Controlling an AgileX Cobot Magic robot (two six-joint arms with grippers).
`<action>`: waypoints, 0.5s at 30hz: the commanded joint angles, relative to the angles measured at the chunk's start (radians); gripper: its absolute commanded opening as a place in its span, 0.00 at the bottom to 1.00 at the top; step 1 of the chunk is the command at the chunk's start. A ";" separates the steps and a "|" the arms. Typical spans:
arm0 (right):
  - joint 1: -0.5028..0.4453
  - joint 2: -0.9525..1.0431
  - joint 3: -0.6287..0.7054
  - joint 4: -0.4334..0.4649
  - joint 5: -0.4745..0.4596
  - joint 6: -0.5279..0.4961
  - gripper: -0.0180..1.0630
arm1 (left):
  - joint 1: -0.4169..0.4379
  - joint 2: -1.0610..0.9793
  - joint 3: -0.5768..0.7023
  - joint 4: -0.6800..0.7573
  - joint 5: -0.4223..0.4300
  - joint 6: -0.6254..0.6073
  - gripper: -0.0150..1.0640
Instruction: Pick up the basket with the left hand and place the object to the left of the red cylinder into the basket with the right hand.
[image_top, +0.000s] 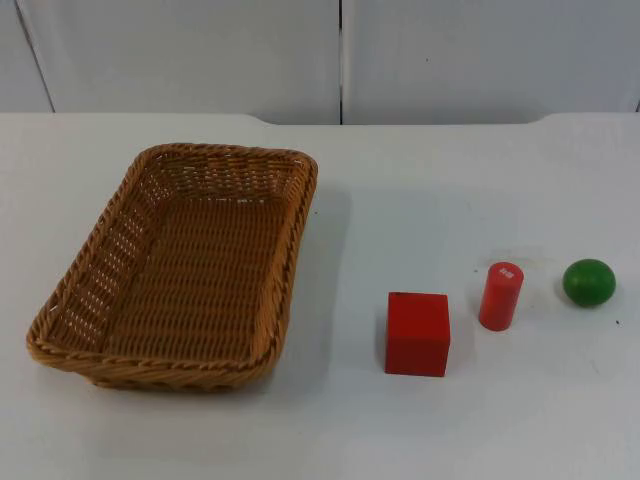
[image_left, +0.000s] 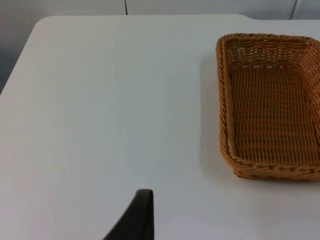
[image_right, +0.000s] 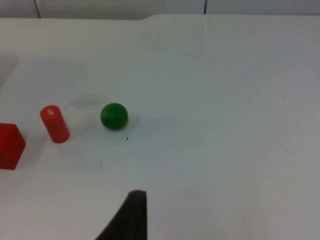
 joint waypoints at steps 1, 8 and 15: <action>-0.005 -0.002 0.002 -0.001 -0.007 -0.008 0.99 | 0.002 0.009 -0.020 0.002 -0.008 -0.005 0.99; -0.005 -0.002 0.002 -0.001 -0.007 -0.008 0.99 | 0.002 0.068 -0.099 0.002 -0.041 -0.005 0.99; -0.005 -0.002 0.002 -0.001 -0.007 -0.008 0.99 | 0.002 0.078 -0.113 0.004 -0.085 -0.005 0.99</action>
